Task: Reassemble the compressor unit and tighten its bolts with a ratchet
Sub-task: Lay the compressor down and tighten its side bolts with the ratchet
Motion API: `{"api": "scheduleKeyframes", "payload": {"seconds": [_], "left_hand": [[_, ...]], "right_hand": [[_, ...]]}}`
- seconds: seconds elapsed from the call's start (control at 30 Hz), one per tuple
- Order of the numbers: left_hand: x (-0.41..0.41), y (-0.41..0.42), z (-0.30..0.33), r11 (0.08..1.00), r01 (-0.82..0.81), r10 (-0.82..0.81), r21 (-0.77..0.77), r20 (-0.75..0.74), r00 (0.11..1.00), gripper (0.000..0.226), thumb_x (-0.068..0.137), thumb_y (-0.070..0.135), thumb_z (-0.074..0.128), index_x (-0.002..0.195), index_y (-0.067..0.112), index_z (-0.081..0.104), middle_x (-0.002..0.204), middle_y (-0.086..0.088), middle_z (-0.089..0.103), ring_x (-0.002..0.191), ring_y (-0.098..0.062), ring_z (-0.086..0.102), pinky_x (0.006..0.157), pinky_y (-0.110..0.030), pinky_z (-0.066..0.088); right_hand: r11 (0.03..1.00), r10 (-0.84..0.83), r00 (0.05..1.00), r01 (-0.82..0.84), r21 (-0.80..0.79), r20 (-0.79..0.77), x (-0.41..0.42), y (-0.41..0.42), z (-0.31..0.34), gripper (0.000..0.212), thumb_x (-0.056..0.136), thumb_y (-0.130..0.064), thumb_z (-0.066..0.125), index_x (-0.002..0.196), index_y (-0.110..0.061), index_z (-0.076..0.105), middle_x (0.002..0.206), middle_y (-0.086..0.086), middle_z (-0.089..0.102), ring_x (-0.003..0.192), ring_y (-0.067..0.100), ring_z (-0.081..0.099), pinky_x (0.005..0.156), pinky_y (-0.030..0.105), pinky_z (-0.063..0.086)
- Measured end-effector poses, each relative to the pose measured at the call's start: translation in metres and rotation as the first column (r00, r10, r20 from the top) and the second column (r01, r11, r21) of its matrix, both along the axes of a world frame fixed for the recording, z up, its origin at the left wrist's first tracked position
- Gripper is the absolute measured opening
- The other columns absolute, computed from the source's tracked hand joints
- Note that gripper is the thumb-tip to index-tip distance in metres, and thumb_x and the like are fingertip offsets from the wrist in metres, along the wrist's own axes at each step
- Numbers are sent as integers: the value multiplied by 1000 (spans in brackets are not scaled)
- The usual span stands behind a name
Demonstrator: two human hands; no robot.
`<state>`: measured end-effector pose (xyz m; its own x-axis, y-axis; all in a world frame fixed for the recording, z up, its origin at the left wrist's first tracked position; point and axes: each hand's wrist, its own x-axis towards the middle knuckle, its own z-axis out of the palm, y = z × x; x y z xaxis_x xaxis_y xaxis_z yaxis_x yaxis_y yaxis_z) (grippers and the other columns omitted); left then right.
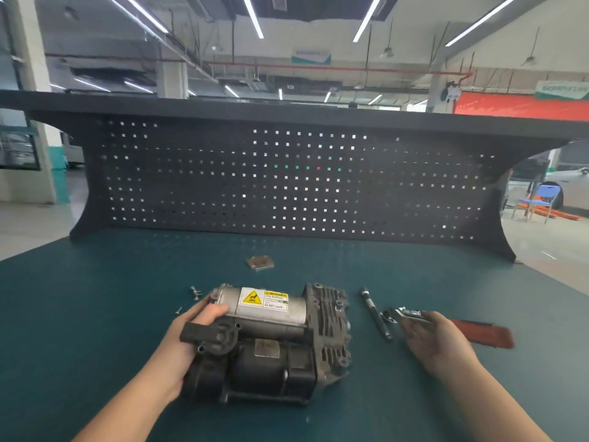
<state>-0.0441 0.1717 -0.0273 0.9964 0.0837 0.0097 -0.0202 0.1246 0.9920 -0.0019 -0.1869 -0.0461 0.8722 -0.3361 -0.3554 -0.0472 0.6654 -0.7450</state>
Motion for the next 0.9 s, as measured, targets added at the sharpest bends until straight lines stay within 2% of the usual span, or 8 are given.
{"api": "scheduleKeyframes", "payload": {"seconds": [0.1, 0.23, 0.37, 0.6, 0.7, 0.77, 0.8, 0.9], "left_hand": [[2, -8, -6, 999, 17, -16, 39, -36, 999, 22, 92, 27, 57, 91, 24, 79, 91, -6, 77, 75, -15, 74, 64, -29, 50], [4, -9, -8, 994, 71, -71, 83, -10, 997, 26, 94, 26, 55, 88, 30, 79, 95, -4, 77, 81, -12, 73, 68, -27, 51], [12, 1, -9, 980, 46, -68, 195, 107, 992, 23, 96, 18, 55, 95, 15, 79, 106, -3, 75, 106, -17, 67, 91, -25, 47], [12, 8, 3, 990, 84, -101, -116, -151, 983, 32, 98, 30, 49, 102, 9, 71, 95, -15, 75, 75, -22, 73, 73, -35, 48], [16, 4, 20, 984, 100, -150, -150, -378, 913, 36, 94, 45, 51, 94, 12, 67, 88, -18, 72, 71, -28, 68, 75, -39, 51], [21, -1, 32, 983, 149, -184, -111, -473, 862, 44, 89, 52, 58, 94, 10, 71, 88, -18, 73, 70, -29, 69, 73, -38, 55], [23, -3, 38, 981, 175, -195, -88, -501, 843, 47, 86, 54, 62, 95, 9, 72, 86, -17, 74, 67, -28, 70, 70, -37, 56], [22, -8, 45, 974, 224, -206, -29, -513, 833, 48, 79, 49, 72, 106, 9, 73, 89, -16, 75, 66, -28, 69, 75, -39, 57]], "right_hand": [[1000, -8, 1000, 8, 24, -8, 3, 0, -2, 38, 98, -15, 44, 130, 3, 52, 80, 13, 72, 80, 21, 63, 68, 27, 46], [993, -34, 999, 36, 113, -21, 3, 2, -1, 38, 99, -13, 44, 132, 4, 49, 124, 21, 61, 104, 30, 62, 88, 30, 47], [976, -41, 999, 46, 213, -31, 0, 7, 3, 39, 101, -17, 43, 134, 3, 48, 133, 18, 56, 114, 28, 60, 89, 30, 47], [975, 16, 997, 1, 222, -72, -8, 12, 9, 39, 104, -12, 27, 131, 9, 45, 132, 17, 55, 109, 32, 59, 93, 30, 49], [990, 114, 988, -122, -78, -102, -12, 27, 9, 37, 102, -23, 41, 117, 7, 55, 111, 17, 64, 95, 29, 63, 71, 31, 49], [910, 143, 976, -196, -365, -166, -11, 49, 11, 49, 97, -37, 53, 113, 8, 59, 91, 18, 69, 78, 28, 67, 60, 33, 51], [848, 166, 965, -244, -471, -201, -10, 62, 12, 58, 93, -47, 56, 113, 7, 60, 90, 17, 70, 77, 28, 68, 61, 34, 54], [666, 224, 924, -378, -643, -311, -2, 97, 17, 84, 80, -72, 53, 129, -4, 55, 124, 14, 62, 110, 32, 61, 96, 45, 49]]}}
